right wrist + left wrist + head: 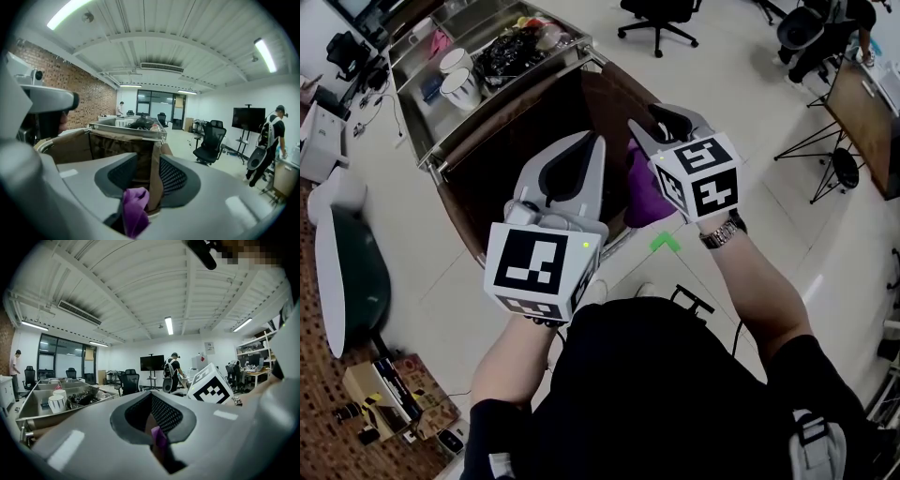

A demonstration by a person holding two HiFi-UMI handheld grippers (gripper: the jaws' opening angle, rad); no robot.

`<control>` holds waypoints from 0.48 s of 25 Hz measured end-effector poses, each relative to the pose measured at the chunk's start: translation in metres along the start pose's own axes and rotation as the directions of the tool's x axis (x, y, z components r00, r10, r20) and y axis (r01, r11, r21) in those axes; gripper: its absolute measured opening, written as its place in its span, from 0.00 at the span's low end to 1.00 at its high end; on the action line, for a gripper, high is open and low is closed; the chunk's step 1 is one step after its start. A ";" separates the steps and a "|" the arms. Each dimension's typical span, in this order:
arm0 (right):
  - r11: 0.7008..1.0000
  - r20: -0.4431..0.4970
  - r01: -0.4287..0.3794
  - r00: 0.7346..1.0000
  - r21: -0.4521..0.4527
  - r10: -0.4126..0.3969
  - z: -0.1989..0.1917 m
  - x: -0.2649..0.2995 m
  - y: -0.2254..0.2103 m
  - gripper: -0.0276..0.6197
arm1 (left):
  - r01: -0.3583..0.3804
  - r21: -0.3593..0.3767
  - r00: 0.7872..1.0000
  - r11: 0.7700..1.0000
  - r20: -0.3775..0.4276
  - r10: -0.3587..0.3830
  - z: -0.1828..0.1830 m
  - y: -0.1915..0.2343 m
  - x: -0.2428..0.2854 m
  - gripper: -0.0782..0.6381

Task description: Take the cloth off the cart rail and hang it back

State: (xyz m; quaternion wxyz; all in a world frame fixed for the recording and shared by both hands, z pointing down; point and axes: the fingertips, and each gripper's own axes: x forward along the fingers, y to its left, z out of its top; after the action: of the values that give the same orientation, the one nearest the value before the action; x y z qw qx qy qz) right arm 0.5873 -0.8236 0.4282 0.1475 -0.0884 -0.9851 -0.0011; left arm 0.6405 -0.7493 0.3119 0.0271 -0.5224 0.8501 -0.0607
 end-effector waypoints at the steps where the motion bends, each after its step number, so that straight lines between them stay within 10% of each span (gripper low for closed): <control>1: 1.000 0.012 -0.003 1.000 0.004 0.003 0.003 -0.004 0.000 0.27 | 0.000 0.001 1.000 1.000 0.000 0.000 0.000 -0.002 0.001 0.09; 12: 0.999 0.185 -0.031 0.982 -0.019 0.034 0.034 -0.077 0.011 0.12 | -0.038 0.014 0.999 0.999 0.006 0.038 0.009 -0.041 -0.009 0.09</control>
State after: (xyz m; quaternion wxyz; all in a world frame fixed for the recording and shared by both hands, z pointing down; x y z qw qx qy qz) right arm 0.6517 -0.8249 0.3728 0.0545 -0.1054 -0.9929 0.0019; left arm 0.6819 -0.7603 0.3085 0.0346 -0.5062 0.8593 -0.0647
